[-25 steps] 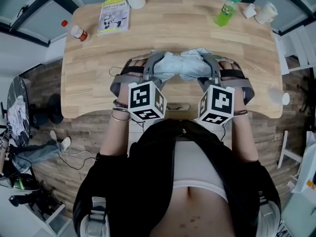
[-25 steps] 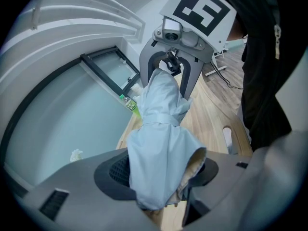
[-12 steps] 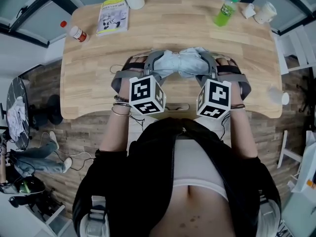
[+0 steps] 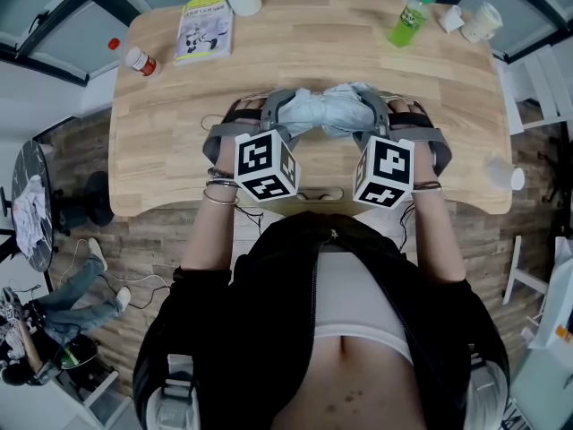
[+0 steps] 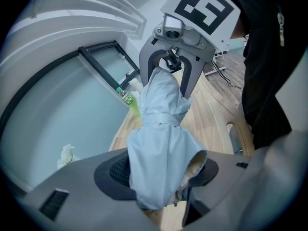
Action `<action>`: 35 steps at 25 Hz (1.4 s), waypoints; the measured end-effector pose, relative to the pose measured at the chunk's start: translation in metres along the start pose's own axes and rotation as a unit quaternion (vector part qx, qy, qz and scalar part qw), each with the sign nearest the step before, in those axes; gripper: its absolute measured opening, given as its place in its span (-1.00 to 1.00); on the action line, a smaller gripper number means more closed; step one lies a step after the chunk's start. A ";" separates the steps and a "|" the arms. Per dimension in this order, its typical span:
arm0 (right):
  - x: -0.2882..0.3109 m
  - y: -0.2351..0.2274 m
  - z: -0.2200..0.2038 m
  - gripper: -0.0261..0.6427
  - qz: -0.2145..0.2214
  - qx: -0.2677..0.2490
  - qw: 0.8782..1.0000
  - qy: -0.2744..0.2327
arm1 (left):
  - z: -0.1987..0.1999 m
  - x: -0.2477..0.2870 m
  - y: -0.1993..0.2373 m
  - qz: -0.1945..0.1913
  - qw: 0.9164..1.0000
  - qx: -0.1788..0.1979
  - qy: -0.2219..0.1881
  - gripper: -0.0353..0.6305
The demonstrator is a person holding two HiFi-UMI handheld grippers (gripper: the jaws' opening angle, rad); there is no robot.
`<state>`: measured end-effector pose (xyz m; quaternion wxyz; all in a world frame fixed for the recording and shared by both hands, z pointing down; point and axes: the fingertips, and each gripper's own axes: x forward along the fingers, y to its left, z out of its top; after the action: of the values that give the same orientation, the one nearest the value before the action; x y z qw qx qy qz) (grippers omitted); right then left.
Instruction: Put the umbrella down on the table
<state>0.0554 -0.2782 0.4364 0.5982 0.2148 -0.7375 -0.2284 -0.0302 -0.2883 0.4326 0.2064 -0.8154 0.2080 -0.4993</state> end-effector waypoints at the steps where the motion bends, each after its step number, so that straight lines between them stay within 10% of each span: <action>1: 0.001 0.000 0.000 0.03 0.001 0.000 1.000 0.000 | 0.000 0.002 0.000 -0.001 1.000 -0.001 0.001 -0.10; 35: 0.039 0.028 -0.006 0.03 0.039 -0.005 0.999 0.013 | -0.024 0.032 -0.024 -0.037 0.999 -0.014 0.022 -0.10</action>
<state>0.0528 -0.2791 0.4848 0.6175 0.1860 -0.7361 -0.2056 -0.0352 -0.2889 0.4787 0.1719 -0.8141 0.1892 -0.5214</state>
